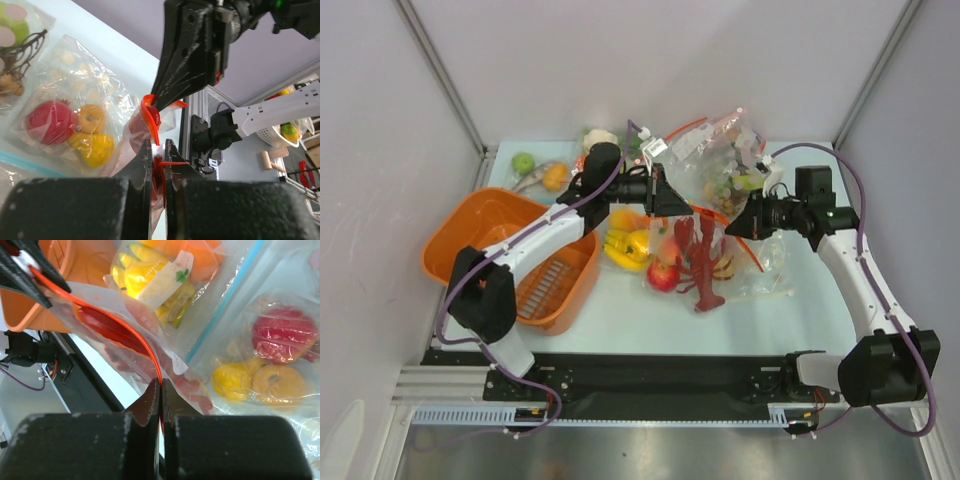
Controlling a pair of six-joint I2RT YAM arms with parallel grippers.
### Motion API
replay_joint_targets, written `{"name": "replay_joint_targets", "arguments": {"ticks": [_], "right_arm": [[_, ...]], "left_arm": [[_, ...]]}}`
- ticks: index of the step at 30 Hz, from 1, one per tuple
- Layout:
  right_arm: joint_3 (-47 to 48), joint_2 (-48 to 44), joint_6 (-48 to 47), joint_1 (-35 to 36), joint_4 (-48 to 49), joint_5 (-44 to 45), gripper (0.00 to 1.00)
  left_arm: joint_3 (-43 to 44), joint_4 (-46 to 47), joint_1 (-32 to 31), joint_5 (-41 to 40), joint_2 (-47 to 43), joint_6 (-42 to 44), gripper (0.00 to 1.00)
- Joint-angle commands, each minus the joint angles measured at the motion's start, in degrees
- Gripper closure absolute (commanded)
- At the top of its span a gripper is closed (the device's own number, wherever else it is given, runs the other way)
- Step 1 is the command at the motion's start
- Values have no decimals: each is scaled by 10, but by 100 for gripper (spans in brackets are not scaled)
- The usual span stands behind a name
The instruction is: Open the zip-top bag and remove the fake food
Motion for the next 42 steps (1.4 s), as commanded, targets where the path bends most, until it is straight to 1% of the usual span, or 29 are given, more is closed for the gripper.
{"name": "replay_joint_targets", "arguments": {"ticks": [1, 2, 3, 4, 6, 8, 9, 10, 12, 15, 17, 18, 20, 21, 22, 24, 25, 29, 34, 42], "right_arm": [[57, -14, -1, 5, -27, 5, 100], [86, -21, 4, 7, -35, 9, 100], [98, -27, 8, 13, -42, 10, 100], [108, -43, 14, 14, -44, 9, 100], [106, -58, 35, 25, -33, 12, 100], [107, -65, 52, 31, -28, 7, 100], [117, -62, 56, 36, -32, 2, 100], [132, -59, 56, 47, -54, 3, 100], [167, -58, 43, 62, -74, 33, 100], [150, -55, 22, 64, -90, 44, 100], [156, -42, 22, 59, -114, 23, 100], [158, -37, 26, 59, -111, 1, 100], [144, -43, 41, 59, -88, -14, 100], [134, -50, 52, 58, -67, -23, 100], [118, -50, 57, 55, -61, -29, 100], [111, -44, 65, 44, -55, -58, 100], [111, -44, 70, 42, -55, -66, 100], [108, -51, 76, 29, -52, -95, 100], [86, -60, 103, 6, -28, -128, 100], [69, -66, 118, 4, -19, -149, 100]], "left_arm": [[60, -66, -3, -31, -46, 76, 100], [77, -88, -3, -45, -56, 108, 100], [83, -126, -4, -76, -63, 124, 100], [86, -133, -4, -87, -70, 145, 100], [70, -132, -7, -128, -91, 159, 100], [56, -130, -8, -132, -93, 164, 100], [58, -143, -10, -133, -91, 165, 100], [59, -148, -11, -133, -92, 168, 100], [46, -138, -19, -145, -107, 172, 100], [25, -127, -20, -169, -111, 175, 100], [31, -135, -20, -178, -102, 180, 95], [31, -134, -20, -176, -101, 178, 93], [18, -119, -20, -172, -105, 165, 86], [11, -97, -20, -171, -108, 157, 69], [5, -90, -20, -168, -111, 152, 59], [-10, -77, -20, -160, -114, 143, 46], [-19, -73, -20, -157, -115, 138, 43], [-50, -43, -20, -137, -118, 123, 37], [-84, 0, -20, -120, -115, 96, 36], [-106, 73, -20, -96, -103, 50, 37]]}}
